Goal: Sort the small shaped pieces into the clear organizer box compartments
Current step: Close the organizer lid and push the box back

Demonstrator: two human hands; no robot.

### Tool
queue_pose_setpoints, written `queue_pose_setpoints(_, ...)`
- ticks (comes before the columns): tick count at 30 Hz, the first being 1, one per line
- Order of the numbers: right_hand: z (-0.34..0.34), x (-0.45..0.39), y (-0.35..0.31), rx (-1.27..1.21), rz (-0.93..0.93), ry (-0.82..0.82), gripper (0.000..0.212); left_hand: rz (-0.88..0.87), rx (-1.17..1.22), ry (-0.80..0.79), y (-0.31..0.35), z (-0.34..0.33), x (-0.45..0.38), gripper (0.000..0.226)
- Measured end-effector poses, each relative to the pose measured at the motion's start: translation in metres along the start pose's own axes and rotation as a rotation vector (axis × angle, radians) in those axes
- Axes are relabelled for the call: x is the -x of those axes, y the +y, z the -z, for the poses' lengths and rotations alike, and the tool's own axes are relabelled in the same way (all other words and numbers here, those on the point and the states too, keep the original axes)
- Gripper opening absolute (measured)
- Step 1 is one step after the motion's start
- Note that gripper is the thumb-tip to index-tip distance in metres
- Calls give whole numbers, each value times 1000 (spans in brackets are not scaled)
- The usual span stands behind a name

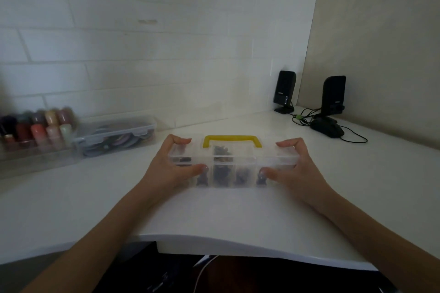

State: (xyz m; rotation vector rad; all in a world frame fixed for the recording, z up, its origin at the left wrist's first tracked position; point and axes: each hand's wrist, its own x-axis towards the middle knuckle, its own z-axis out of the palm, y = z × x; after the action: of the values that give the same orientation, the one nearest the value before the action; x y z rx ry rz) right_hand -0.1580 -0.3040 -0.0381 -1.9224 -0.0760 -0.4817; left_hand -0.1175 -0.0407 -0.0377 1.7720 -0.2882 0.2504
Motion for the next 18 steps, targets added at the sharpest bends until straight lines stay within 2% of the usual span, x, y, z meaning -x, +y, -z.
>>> queue_pose_setpoints(14, -2, 4, 1, -13, 34, 47, 56, -68, -180, 51, 9, -1, 12, 57)
queue_pose_setpoints(16, -5, 7, 2, 86, 65, 74, 49, -44, -244, 39, 6, 0, 11, 59)
queue_pose_setpoints(18, -9, 8, 3, 362, 211, 175, 40, -96, -399, 90, -1, 0, 8, 58)
